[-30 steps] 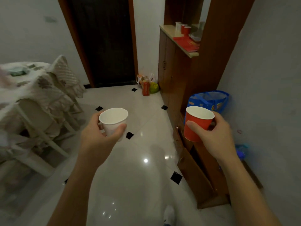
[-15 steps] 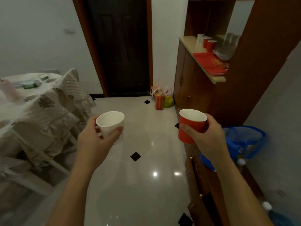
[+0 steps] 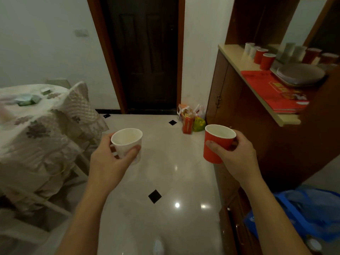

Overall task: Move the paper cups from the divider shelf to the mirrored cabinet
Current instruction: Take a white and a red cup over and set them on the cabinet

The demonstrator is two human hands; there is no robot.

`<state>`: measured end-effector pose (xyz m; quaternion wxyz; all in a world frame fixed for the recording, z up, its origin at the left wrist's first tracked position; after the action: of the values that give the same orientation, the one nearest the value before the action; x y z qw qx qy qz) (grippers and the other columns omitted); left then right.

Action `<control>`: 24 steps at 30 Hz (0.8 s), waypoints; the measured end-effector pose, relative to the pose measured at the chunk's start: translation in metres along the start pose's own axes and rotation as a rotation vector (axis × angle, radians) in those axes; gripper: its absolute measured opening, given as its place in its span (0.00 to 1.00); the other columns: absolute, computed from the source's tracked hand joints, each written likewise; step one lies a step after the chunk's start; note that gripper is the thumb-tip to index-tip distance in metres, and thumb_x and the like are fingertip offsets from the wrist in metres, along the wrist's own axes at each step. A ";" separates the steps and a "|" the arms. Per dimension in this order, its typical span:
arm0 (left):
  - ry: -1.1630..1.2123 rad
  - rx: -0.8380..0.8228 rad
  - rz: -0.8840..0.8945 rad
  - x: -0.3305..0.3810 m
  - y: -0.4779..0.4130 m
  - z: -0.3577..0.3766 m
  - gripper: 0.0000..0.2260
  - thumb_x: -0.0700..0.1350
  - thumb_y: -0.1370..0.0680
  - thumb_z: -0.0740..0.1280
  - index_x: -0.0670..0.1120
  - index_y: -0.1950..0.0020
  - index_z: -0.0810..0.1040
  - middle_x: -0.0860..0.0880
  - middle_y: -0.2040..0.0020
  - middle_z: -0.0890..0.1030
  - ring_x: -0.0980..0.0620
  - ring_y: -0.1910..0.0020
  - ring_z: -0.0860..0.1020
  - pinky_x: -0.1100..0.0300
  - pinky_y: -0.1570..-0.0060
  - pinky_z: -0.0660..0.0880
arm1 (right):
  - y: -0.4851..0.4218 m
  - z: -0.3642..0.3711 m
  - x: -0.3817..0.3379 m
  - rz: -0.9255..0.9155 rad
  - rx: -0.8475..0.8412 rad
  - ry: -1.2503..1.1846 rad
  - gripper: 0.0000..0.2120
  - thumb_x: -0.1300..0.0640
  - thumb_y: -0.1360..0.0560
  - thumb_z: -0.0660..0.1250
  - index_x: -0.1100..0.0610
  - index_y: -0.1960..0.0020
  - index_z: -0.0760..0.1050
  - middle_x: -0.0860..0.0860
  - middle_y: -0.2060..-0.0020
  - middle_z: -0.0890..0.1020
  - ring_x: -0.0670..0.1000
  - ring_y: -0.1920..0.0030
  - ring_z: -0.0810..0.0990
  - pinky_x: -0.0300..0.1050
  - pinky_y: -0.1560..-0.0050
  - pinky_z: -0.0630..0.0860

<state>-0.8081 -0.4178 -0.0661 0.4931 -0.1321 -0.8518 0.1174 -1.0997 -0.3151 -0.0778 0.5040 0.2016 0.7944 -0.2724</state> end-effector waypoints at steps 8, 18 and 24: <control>-0.033 -0.009 0.057 -0.035 -0.180 0.036 0.28 0.54 0.31 0.73 0.48 0.34 0.70 0.49 0.40 0.76 0.52 0.46 0.75 0.69 0.60 0.70 | -0.158 0.083 -0.007 -0.016 0.064 0.036 0.37 0.36 0.39 0.73 0.47 0.34 0.69 0.40 0.47 0.74 0.43 0.50 0.74 0.34 0.60 0.70; -0.012 -0.096 0.072 -0.066 -0.329 0.111 0.36 0.67 0.38 0.66 0.51 0.34 0.69 0.53 0.41 0.75 0.53 0.46 0.75 0.65 0.59 0.74 | -0.298 0.137 0.023 0.030 0.106 0.060 0.38 0.36 0.38 0.74 0.47 0.33 0.69 0.42 0.46 0.75 0.44 0.49 0.75 0.34 0.59 0.72; 0.013 -0.137 0.078 -0.074 -0.413 0.176 0.32 0.62 0.36 0.69 0.52 0.35 0.68 0.54 0.42 0.74 0.54 0.46 0.74 0.69 0.60 0.72 | -0.396 0.154 0.053 0.028 0.115 0.063 0.37 0.35 0.38 0.74 0.46 0.34 0.69 0.39 0.48 0.75 0.40 0.51 0.75 0.33 0.60 0.72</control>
<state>-0.9712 -0.8421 -0.0748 0.4833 -0.1992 -0.8489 0.0773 -1.2507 -0.7155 -0.0879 0.4701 0.2498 0.7901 -0.3038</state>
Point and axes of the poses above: each hand's wrist, its own y-axis away from the middle knuckle, its own z-axis out of the palm, x = y × z, the point moved 1 cm from there along -y, towards the middle knuckle
